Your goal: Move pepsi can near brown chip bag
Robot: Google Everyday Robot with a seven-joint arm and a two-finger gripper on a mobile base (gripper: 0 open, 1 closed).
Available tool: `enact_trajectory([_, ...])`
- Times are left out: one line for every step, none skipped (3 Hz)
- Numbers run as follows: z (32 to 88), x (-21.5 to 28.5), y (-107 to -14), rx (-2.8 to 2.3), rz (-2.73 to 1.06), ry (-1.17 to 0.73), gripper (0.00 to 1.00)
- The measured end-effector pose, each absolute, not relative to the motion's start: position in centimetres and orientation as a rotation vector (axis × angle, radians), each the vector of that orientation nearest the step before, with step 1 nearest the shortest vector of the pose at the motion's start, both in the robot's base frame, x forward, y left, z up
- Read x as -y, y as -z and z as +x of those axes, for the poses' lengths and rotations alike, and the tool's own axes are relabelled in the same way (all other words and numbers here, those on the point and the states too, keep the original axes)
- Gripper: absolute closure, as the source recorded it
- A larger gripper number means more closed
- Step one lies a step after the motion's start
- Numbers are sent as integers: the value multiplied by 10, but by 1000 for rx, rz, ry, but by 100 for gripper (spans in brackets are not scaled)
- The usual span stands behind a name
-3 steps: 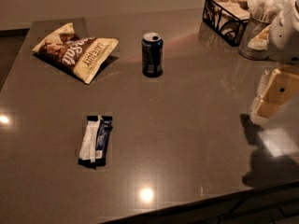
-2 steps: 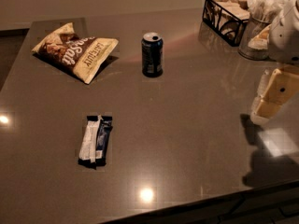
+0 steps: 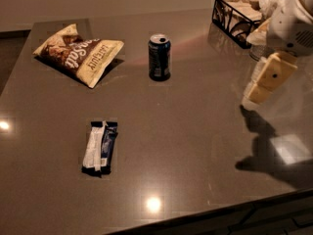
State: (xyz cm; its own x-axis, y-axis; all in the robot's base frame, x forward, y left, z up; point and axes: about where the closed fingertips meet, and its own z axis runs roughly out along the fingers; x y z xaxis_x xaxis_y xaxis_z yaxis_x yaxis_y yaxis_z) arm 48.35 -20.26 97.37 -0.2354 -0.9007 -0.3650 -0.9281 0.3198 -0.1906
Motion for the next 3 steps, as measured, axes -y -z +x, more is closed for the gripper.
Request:
enact_trajectory([522,183,-972,-2146,-1520,-181,0])
enact_trajectory([560,155,-967,-2114,-1373,-260,0])
enact_trajectory([611,109,-961,-2078,-1241,-307,0])
